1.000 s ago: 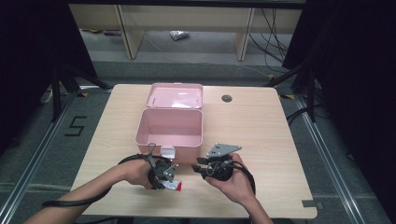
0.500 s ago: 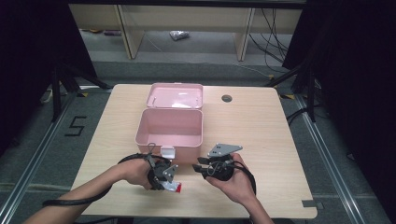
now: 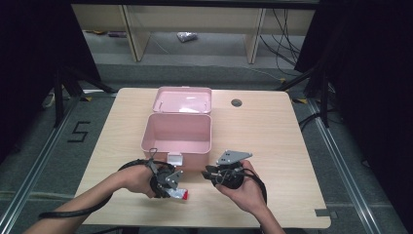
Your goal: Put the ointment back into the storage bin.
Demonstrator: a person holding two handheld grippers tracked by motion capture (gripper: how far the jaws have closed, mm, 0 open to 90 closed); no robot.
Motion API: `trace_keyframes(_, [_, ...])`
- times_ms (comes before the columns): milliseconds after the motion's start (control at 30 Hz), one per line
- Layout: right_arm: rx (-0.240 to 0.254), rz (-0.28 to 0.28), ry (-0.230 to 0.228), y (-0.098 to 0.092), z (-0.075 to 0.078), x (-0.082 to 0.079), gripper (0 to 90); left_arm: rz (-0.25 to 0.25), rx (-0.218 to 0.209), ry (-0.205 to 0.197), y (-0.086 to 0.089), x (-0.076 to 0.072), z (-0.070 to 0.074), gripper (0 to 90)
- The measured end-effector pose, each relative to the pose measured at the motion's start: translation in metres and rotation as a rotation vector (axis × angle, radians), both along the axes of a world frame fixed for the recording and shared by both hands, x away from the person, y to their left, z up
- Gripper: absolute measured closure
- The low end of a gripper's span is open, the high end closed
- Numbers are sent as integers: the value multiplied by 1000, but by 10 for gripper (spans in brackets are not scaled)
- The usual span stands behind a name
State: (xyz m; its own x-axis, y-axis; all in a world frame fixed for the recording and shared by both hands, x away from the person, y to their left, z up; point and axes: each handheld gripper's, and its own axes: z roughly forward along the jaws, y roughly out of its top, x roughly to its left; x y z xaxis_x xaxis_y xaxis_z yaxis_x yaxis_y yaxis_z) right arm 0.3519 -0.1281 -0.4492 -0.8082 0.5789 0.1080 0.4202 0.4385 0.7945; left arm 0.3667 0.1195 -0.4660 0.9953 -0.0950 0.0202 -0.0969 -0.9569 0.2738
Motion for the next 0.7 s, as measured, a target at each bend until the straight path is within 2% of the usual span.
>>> trace_keyframes(33, [-8, 9, -2, 0, 0, 0, 805, 8, -7, -2, 1, 0, 1, 705])
trace_keyframes(67, [-12, -3, 13, 0, 0, -1, 835, -12, 11, -17, 2, 1, 4, 705])
trace_keyframes(100, [-19, -4, 17, 0, 0, -2, 867, -10, 6, -20, 2, 1, 6, 705])
trace_keyframes(133, [-21, 0, 14, 0, 0, -1, 890, 22, -22, -2, 3, -2, 6, 705])
trace_keyframes(167, [-23, 0, 23, 0, 1, -1, 900, 4, -8, -11, 4, -1, 9, 705])
trace_keyframes(200, [-25, -2, 28, 0, 1, -1, 900, 1, -9, -17, 4, 0, 11, 705])
trace_keyframes(267, [-26, -2, 24, 0, 1, -1, 900, 25, -35, -9, 6, -2, 12, 705])
trace_keyframes(300, [-26, -4, 18, 0, 1, -1, 900, 5, -13, -22, 7, -1, 15, 705])
trace_keyframes(333, [-27, 2, 3, 0, 1, 0, 900, 8, -15, -22, 8, -1, 16, 705])
trace_keyframes(367, [-20, -9, 22, 1, 1, -1, 900, 37, -40, -6, 8, -4, 15, 705])
trace_keyframes(400, [-22, -8, 11, 1, 1, 0, 900, 12, -14, -19, 9, -2, 18, 705])
trace_keyframes(433, [-23, -12, 14, 2, 2, 0, 900, 17, -13, -15, 10, -2, 19, 705])
trace_keyframes(467, [-20, -6, 3, 2, 1, 1, 900, 41, -34, -7, 11, -4, 19, 705])
trace_keyframes(533, [-12, -9, 23, 3, 2, 0, 900, 29, -13, -15, 13, -3, 22, 705])
trace_keyframes(700, [-7, -15, 26, 4, 2, 0, 900, 41, -14, -13, 16, -3, 29, 705])
